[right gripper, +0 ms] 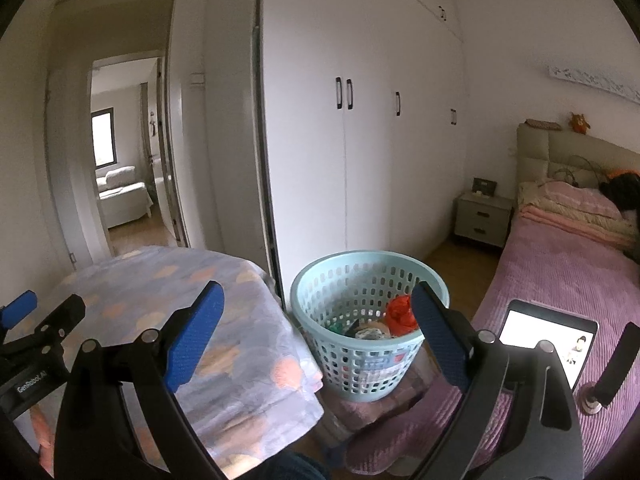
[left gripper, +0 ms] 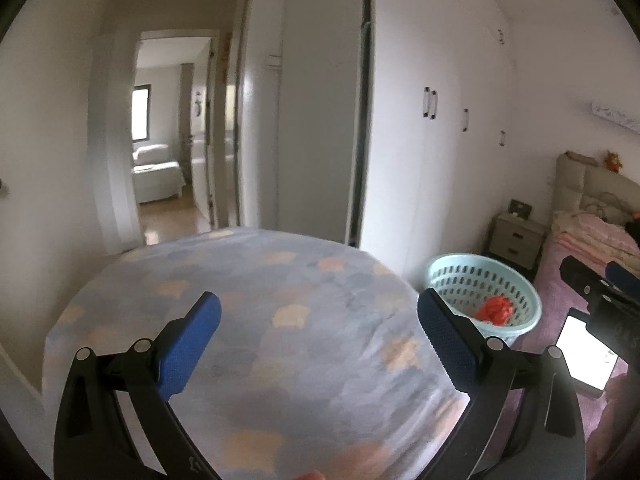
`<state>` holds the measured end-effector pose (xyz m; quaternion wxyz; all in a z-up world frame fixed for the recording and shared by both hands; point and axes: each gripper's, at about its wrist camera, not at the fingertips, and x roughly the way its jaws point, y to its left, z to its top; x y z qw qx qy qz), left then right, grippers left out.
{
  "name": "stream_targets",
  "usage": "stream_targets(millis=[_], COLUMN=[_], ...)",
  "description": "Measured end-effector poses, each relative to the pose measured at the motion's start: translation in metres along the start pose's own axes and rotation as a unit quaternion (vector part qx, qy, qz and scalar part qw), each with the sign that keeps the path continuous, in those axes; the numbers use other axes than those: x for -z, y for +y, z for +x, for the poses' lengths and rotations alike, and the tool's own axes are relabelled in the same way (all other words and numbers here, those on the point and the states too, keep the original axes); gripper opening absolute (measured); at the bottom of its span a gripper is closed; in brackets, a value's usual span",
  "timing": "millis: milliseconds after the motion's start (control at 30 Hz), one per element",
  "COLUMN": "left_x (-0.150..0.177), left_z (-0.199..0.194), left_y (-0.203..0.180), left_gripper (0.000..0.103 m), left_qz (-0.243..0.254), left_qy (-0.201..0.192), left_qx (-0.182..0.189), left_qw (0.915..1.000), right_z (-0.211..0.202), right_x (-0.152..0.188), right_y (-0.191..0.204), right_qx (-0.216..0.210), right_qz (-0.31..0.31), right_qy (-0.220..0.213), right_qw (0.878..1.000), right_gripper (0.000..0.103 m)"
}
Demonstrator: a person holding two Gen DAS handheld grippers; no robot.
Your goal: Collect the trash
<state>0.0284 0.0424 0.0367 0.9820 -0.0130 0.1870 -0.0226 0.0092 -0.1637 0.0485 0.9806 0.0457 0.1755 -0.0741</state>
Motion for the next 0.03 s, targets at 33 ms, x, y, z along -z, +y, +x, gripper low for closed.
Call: stream_targets(millis=[33], left_x=[-0.0008], left_z=[-0.0003], left_y=[0.0009], left_gripper=[0.095], left_qz=[0.0], left_qy=[0.0], left_qx=[-0.003], left_qw=[1.0], right_z=[0.0013], right_x=[-0.0008], right_y=[0.003], right_qx=[0.0], right_qz=[-0.002], right_qy=[0.0], right_qw=[1.0], right_gripper=[0.09])
